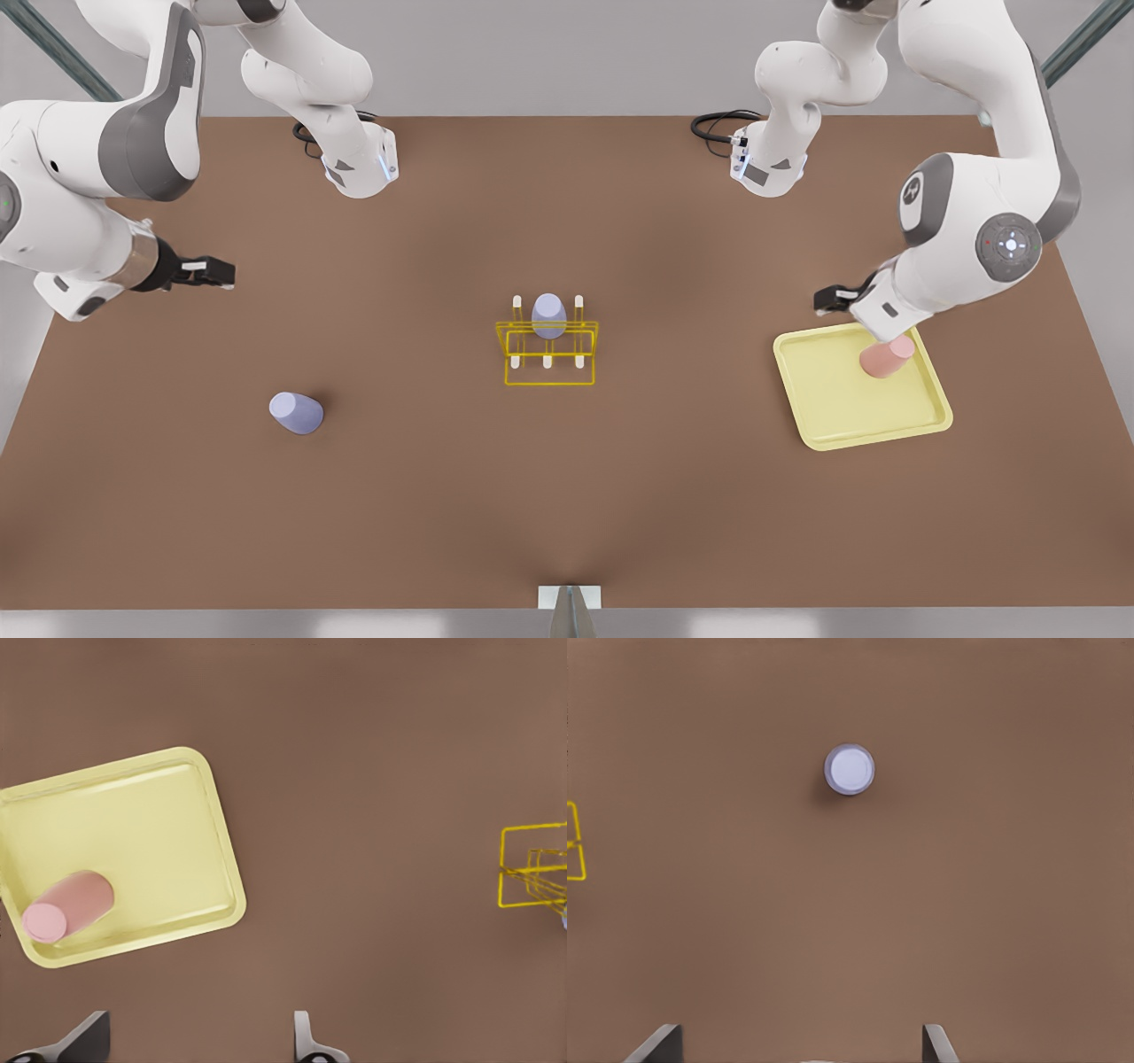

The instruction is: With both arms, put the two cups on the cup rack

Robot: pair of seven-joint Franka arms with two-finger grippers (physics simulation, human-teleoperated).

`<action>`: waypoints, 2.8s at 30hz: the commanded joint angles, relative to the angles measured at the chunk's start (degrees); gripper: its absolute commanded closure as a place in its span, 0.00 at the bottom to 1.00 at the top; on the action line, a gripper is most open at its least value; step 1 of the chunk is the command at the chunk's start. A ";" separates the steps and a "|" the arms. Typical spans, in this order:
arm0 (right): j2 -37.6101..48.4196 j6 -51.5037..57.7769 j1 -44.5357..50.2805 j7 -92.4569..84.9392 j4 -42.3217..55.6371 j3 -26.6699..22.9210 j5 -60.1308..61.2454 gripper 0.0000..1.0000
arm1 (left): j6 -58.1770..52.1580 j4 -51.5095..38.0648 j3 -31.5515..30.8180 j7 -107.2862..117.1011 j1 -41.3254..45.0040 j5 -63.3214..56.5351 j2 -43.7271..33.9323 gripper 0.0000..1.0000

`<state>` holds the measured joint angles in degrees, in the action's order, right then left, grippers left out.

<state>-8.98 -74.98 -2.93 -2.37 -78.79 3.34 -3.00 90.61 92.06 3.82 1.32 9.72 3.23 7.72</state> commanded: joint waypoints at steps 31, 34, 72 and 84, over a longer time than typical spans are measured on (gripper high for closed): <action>-24.95 -47.89 -3.57 -5.37 -17.19 0.44 2.21 0.00 | 51.51 31.86 9.81 -30.23 -14.47 0.73 10.74 0.00; -25.91 -49.38 -3.66 -5.37 -17.36 0.36 2.30 0.00 | 52.38 34.23 9.81 -30.15 -14.56 0.73 11.44 0.00; -26.53 -52.55 -4.01 -5.45 -22.64 0.09 1.15 0.16 | 54.32 35.38 9.02 -29.18 -14.21 1.08 13.46 0.08; -25.74 -51.31 -3.83 -5.72 -21.85 0.62 1.15 0.19 | 54.67 35.20 9.02 -29.09 -14.21 1.17 14.08 0.23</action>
<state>-34.81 -126.87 -6.77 -7.97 -100.69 3.91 -1.70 145.43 127.31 12.84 -27.36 -4.46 4.01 21.89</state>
